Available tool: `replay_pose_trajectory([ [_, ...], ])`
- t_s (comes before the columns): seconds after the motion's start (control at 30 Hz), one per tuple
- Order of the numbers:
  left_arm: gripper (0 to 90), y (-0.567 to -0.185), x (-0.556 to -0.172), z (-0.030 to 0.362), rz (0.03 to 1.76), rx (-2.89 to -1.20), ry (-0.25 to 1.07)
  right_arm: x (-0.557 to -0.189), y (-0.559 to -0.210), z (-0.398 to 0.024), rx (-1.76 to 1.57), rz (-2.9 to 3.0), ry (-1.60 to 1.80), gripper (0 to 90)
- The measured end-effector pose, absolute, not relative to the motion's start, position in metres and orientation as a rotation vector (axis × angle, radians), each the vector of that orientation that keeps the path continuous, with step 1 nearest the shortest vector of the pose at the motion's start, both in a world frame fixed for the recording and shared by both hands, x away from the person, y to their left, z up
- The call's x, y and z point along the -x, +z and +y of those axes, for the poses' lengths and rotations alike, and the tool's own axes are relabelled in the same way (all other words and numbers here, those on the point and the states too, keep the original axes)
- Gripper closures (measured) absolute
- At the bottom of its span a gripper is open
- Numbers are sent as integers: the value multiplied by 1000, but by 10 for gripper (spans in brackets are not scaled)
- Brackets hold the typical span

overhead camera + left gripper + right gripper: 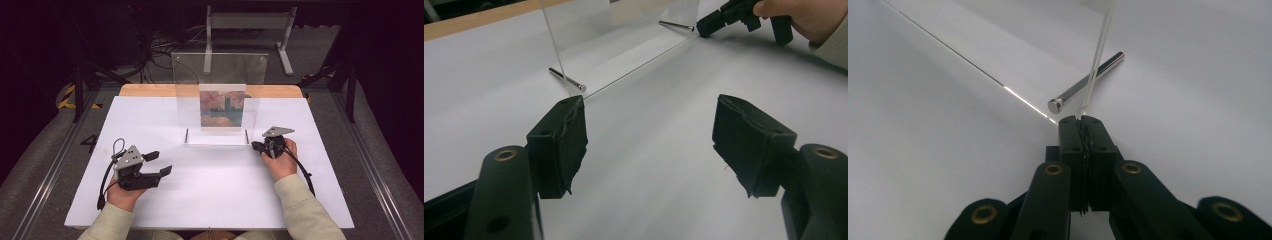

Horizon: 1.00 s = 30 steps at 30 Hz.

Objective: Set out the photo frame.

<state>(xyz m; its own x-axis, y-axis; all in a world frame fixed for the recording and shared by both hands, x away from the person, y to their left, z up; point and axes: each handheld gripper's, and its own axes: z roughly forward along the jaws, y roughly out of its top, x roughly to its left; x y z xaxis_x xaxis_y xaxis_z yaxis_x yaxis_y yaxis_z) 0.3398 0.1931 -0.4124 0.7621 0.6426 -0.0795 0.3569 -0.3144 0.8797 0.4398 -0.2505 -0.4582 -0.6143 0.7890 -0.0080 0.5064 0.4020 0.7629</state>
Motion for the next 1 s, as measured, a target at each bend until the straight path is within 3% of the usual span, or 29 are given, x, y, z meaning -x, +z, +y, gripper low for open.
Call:
replay_pose_trajectory([
  [0.3, 303, -412, -341, 194, 756, -1939, 355, -433, -452, -253, -1135, 2269, 1081, 833],
  [0.6, 296, -416, -337, 203, 760, -1976, 393, -397, -423, -270, -986, 2189, 1245, 554],
  [1.0, 285, -420, -329, 224, 801, -1972, 388, -345, -401, -310, -910, 2150, 1359, 338],
])
